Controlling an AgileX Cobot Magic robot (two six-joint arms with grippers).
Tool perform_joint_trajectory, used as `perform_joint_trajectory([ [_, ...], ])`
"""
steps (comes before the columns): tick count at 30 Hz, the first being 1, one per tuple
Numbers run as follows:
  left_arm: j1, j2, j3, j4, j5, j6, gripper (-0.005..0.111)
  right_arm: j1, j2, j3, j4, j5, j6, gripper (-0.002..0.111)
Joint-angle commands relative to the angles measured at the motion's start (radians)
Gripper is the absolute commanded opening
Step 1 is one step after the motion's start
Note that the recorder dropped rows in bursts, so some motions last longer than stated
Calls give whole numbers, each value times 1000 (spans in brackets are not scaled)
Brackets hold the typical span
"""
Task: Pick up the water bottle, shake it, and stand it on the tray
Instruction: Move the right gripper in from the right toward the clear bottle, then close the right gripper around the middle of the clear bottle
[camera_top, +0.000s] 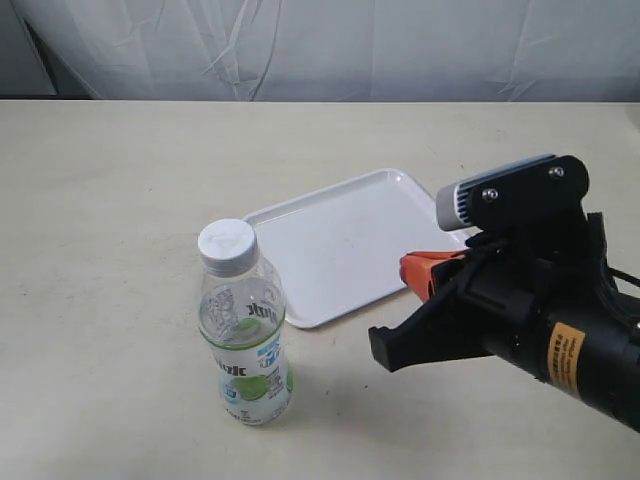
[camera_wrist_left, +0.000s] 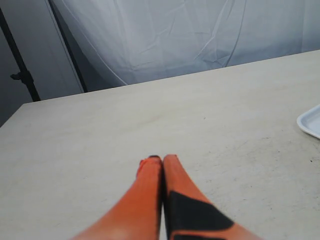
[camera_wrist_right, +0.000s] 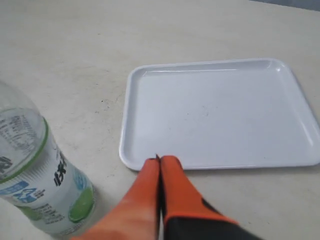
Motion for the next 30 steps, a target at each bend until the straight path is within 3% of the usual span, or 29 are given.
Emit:
perform_joint_trajectory([
  [1, 0, -5, 4, 2, -13, -1, 0, -1, -5, -5, -2, -13, 26, -1],
  [8, 0, -5, 4, 2, -13, -1, 0, -1, 4, -5, -17, -203, 26, -1],
  [10, 0, -5, 4, 2, -13, -1, 0, -1, 16, -5, -41, -207, 26, 6],
  [13, 0, -5, 4, 2, -13, -1, 0, -1, 39, -5, -82, -207, 26, 30],
  [19, 0, -5, 4, 2, -13, -1, 0, -1, 87, -5, -161, -290, 26, 105],
  [30, 0, -5, 4, 2, -13, -1, 0, -1, 142, -59, -161, -292, -61, 104],
])
